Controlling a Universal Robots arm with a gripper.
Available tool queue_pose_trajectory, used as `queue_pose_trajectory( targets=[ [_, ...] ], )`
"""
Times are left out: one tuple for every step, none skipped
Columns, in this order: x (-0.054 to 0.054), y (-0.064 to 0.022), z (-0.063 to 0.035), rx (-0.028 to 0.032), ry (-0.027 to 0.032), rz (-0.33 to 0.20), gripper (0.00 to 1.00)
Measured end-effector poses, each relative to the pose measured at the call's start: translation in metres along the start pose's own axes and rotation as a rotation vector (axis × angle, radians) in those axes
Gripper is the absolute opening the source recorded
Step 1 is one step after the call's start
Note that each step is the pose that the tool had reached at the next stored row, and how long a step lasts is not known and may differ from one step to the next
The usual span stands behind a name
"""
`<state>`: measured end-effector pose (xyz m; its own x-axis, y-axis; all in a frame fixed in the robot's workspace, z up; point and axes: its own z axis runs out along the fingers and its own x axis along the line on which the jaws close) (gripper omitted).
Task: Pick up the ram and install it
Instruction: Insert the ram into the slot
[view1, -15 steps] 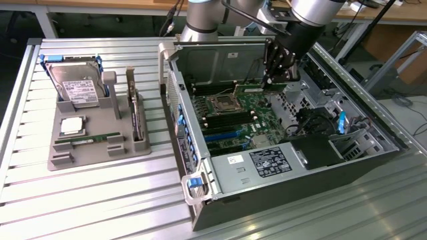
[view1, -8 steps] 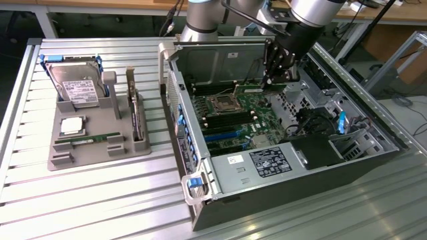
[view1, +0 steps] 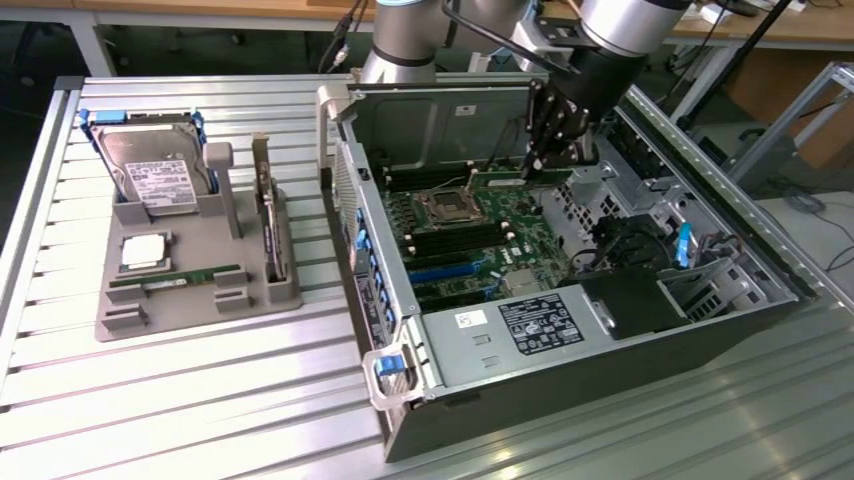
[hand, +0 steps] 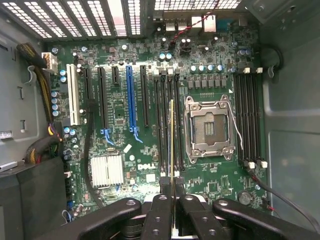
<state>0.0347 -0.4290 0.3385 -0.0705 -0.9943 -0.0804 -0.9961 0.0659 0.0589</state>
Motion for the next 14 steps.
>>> queue_pose_trajectory(
  targets=[
    [0.0,0.0,0.0002,0.0,0.0,0.0,0.12],
    [0.0,0.0,0.0004,0.0,0.0,0.0,0.12],
    [0.0,0.0,0.0006,0.0,0.0,0.0,0.12],
    [0.0001,0.0,0.0008,0.0,0.0,0.0,0.12],
    [0.0001,-0.0001,0.001,0.0,0.0,0.0,0.12],
    [0.0001,-0.0001,0.0012,0.0,0.0,0.0,0.12],
    [0.0001,-0.0001,0.0014,0.0,0.0,0.0,0.12],
    [0.0001,-0.0001,0.0016,0.0,0.0,0.0,0.12],
    [0.0001,-0.0001,0.0017,0.0,-0.0001,0.0,0.12],
    [0.0001,-0.0001,0.0018,0.0,0.0,0.0,0.12],
    [0.0001,-0.0001,0.002,0.0,0.0,0.0,0.12],
    [0.0002,-0.0001,0.0022,0.0,0.0,0.0,0.12],
    [0.0002,-0.0001,0.0025,0.0,0.0,0.0,0.12],
    [0.0002,-0.0001,0.0025,0.0,0.0,0.0,0.12]
  ],
)
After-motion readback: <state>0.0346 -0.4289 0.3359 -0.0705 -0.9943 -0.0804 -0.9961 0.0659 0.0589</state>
